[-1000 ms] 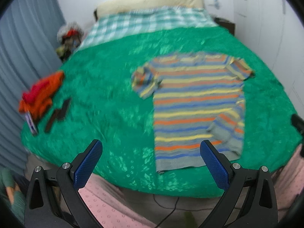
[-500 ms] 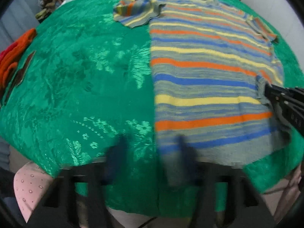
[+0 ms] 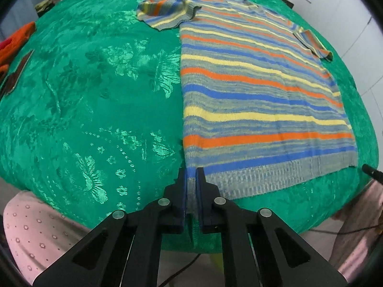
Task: Fold small clothes
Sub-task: 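Grasp the striped sweater hem with both grippers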
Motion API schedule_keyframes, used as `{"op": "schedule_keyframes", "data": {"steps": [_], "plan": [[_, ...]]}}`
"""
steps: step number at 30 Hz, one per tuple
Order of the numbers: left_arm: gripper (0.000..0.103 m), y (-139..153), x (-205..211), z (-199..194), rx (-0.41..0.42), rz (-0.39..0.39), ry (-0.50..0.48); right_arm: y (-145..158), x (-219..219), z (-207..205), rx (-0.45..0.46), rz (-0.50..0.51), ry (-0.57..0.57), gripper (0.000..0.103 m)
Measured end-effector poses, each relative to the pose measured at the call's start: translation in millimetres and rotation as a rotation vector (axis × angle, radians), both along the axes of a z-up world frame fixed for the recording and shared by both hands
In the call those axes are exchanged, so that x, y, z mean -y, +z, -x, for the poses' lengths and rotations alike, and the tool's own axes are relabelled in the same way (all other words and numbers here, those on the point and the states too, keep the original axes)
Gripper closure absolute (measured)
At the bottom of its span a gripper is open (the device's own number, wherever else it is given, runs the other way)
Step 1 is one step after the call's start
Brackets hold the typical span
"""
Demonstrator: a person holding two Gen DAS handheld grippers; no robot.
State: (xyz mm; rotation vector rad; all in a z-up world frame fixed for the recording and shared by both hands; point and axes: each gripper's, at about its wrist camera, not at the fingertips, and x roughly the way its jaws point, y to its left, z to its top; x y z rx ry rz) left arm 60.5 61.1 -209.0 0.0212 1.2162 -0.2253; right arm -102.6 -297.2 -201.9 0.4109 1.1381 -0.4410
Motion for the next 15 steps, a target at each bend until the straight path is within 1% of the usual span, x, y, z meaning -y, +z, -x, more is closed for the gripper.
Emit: {"op": "schedule_keyframes", "data": {"steps": [1,2,3,4,5,6,7,8,9,10,11,12,14,15], "plan": [[0.096,0.8,1.3,-0.2,0.005,-0.007,-0.006,-4.4,2.6,1.2,0.008,-0.055,-0.014,0.101],[0.094,2.2,1.9,-0.1,0.01,-0.012,-0.011,-6.1,6.1,2.5,0.03,-0.087,-0.038,0.098],[0.088,3.3,2.1,0.3,0.012,-0.014,-0.012,-6.8,11.0,2.1,0.06,-0.11,-0.047,0.087],[0.07,2.4,1.8,-0.1,0.004,-0.009,-0.008,-5.0,14.0,2.1,0.1,-0.145,-0.05,0.076],[0.061,0.9,1.3,-0.9,-0.005,-0.003,-0.008,-4.8,18.3,0.4,0.136,-0.179,-0.052,0.051],[0.058,-2.0,2.1,-2.0,-0.014,0.007,-0.009,-4.4,20.3,-3.1,0.169,-0.204,-0.05,0.037],[0.07,-5.7,5.6,-3.4,-0.022,-0.001,-0.015,-8.7,21.4,-9.4,0.19,-0.219,-0.034,0.037],[0.086,-7.9,7.8,-4.7,-0.024,-0.001,-0.025,-17.0,23.9,-22.1,0.168,-0.225,-0.004,0.04],[0.098,-10.3,11.2,-6.5,-0.033,-0.001,-0.035,-25.3,21.0,-32.8,0.143,-0.241,0.03,0.069],[0.099,-9.5,12.2,-7.3,-0.036,-0.006,-0.031,-33.6,14.9,-44.6,0.13,-0.275,0.088,0.099],[0.1,-7.7,11.7,-6.6,-0.039,-0.009,-0.027,-37.2,8.9,-52.7,0.103,-0.262,0.123,0.1],[0.1,-4.0,10.1,-4.9,-0.035,-0.014,-0.023,-35.8,2.4,-56.0,0.072,-0.217,0.127,0.1],[0.1,-1.8,4.8,-0.2,-0.03,-0.046,-0.015,-28.8,-3.6,-51.6,0.024,-0.162,0.102,0.1],[0.1,-6.8,3.0,0.6,-0.037,-0.049,-0.012,-25.7,-5.0,-47.1,0.008,-0.131,0.084,0.1]]}}
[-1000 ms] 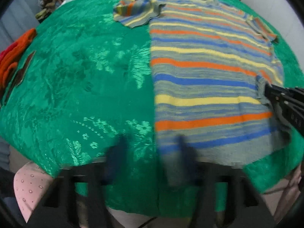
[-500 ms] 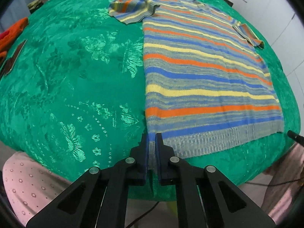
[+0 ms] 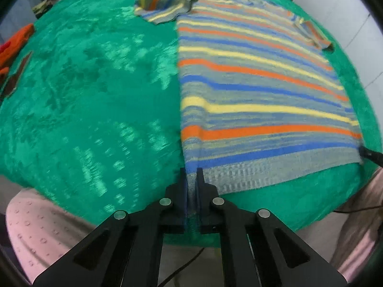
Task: Fold small clothes
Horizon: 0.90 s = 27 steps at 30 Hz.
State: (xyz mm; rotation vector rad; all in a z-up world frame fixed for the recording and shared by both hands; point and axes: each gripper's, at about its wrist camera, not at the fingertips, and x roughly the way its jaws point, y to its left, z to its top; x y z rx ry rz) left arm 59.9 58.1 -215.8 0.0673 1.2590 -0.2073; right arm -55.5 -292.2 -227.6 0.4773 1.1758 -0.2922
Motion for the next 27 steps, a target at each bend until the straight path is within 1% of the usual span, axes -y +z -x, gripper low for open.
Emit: {"op": "schedule_keyframes", "data": {"steps": [2,5,7,8,9,10,11,13,14,15,16,17,18,19,20,21,22,23,24,25,26,27], "plan": [[0.1,-12.0,4.4,-3.1,-0.015,-0.023,0.001,-9.8,-3.8,7.4,-0.037,0.016,-0.027,0.1],[0.098,-13.2,17.5,-7.9,-0.014,-0.081,-0.022,-24.5,-12.4,-8.1,-0.075,0.062,-0.012,0.1],[0.09,-8.7,20.8,-8.0,-0.01,-0.105,-0.043,-23.3,-16.0,-17.3,-0.083,0.067,-0.004,0.099],[0.084,-4.9,21.8,-8.3,-0.009,-0.108,-0.047,-22.8,-16.7,-20.0,-0.086,0.066,0.004,0.098],[0.06,0.2,20.1,-7.6,-0.008,-0.12,-0.044,-20.7,-15.5,-22.7,-0.083,0.052,0.017,0.086],[0.038,7.4,17.3,-6.7,0.006,-0.143,-0.03,-16.6,-13.6,-24.8,-0.079,0.03,0.027,0.081],[0.034,21.3,12.3,-6.1,0.061,-0.174,0.0,-8.5,-8.5,-23.5,-0.08,0.025,0.037,0.073],[0.033,43.9,7.4,-10.5,0.145,-0.188,0.033,18.3,0.7,-23.6,-0.055,0.096,0.074,0.073],[0.032,52.3,5.4,-15.4,0.168,-0.177,0.049,39.9,7.4,-30.0,-0.03,0.189,0.114,0.073],[0.032,60.1,5.7,-22.2,0.188,-0.156,0.068,55.4,15.7,-36.6,-0.009,0.258,0.143,0.07],[0.032,67.3,8.3,-30.4,0.21,-0.118,0.085,70.4,25.5,-44.3,0.019,0.325,0.178,0.065],[0.031,70.9,9.7,-34.3,0.224,-0.089,0.09,86.4,31.1,-66.1,0.05,0.412,0.23,0.05],[0.029,73.0,17.8,-42.4,0.239,-0.055,0.085,92.8,37.5,-83.4,0.063,0.454,0.261,0.042],[0.029,71.2,27.5,-48.0,0.244,-0.048,0.076,98.5,39.3,-111.2,0.086,0.488,0.314,0.042],[0.028,67.2,27.5,-54.0,0.243,-0.05,0.069,99.0,38.7,-140.2,0.106,0.488,0.37,0.042],[0.029,63.9,34.8,-58.4,0.234,-0.05,0.057,98.3,43.8,-160.5,0.11,0.466,0.415,0.042],[0.029,59.2,44.7,-61.9,0.216,-0.045,0.043,90.9,41.8,-188.8,0.103,0.429,0.465,0.042],[0.029,60.1,41.4,-60.5,0.202,-0.041,0.037,77.3,38.1,-225.4,0.097,0.397,0.513,0.042],[0.029,57.1,43.8,-59.3,0.187,-0.034,0.033,68.1,39.0,-238.0,0.088,0.4,0.539,0.043],[0.029,57.6,45.6,-54.6,0.18,-0.035,0.032,50.3,34.3,-267.1,0.061,0.433,0.567,0.043],[0.029,56.3,44.7,-51.4,0.174,-0.042,0.037,34.7,31.4,-282.4,0.052,0.466,0.578,0.043],[0.029,53.8,40.6,-50.9,0.168,-0.051,0.043,24.1,34.4,-293.4,0.049,0.478,0.581,0.043]]}}
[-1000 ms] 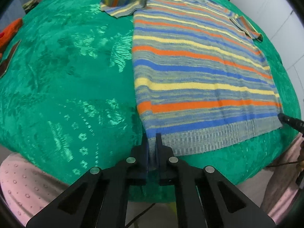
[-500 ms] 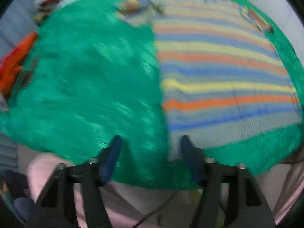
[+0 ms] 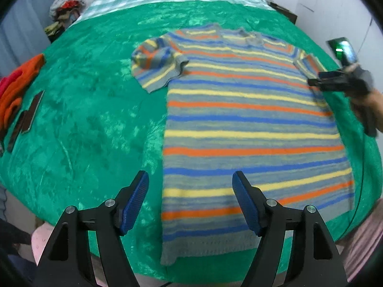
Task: Fold small clothes
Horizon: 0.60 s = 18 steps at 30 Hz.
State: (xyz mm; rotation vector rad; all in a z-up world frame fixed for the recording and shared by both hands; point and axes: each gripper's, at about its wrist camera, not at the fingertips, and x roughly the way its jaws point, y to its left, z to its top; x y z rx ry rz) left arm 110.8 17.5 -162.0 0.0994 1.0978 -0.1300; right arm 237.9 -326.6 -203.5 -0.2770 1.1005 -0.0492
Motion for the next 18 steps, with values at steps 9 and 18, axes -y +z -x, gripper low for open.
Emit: {"op": "schedule_keyframes", "data": {"steps": [9,18], "plan": [[0.029,15.1,-48.6,-7.4,0.003,-0.05,0.095,47.8,165.5,40.8,0.266,-0.212,-0.439,0.1],[0.029,10.8,-29.6,-67.7,0.031,-0.027,0.081,9.4,294.3,106.1,0.142,-0.199,-0.845,0.1]]}}
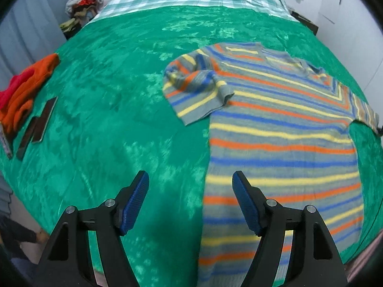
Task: Fold small clothes
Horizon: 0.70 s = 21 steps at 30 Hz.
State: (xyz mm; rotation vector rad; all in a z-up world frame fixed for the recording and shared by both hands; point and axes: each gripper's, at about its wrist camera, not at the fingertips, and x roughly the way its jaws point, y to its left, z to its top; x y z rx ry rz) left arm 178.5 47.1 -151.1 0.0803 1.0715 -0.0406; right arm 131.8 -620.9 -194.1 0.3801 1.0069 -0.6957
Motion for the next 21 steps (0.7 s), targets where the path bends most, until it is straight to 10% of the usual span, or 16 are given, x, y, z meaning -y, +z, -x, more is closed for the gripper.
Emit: {"op": "schedule_keyframes", "data": {"steps": [5,7,9,14,17,21], "plan": [[0.028,0.3,1.3,-35.2,0.03,-0.044,-0.089,-18.5,-10.7,-20.2,-0.087,0.121,0.039,0.097],[0.017,-1.0,4.9,-51.4,0.061,-0.053,-0.163,-10.6,-14.6,-15.4,-0.071,0.125,0.031,0.079],[0.015,-12.2,15.3,-72.5,0.08,-0.101,-0.246,4.2,-23.6,-2.6,-0.022,0.126,0.038,0.038],[0.016,-63.6,37.6,-118.8,0.018,-0.141,-0.316,37.8,-74.2,40.1,0.107,0.116,0.129,0.038],[0.089,-71.2,23.9,-133.9,-0.009,-0.047,-0.273,38.0,-112.2,59.8,0.125,0.116,0.18,0.038],[0.098,-30.8,-47.4,-126.5,0.062,0.111,-0.138,35.6,-168.7,84.6,0.138,0.138,0.25,0.038]]}}
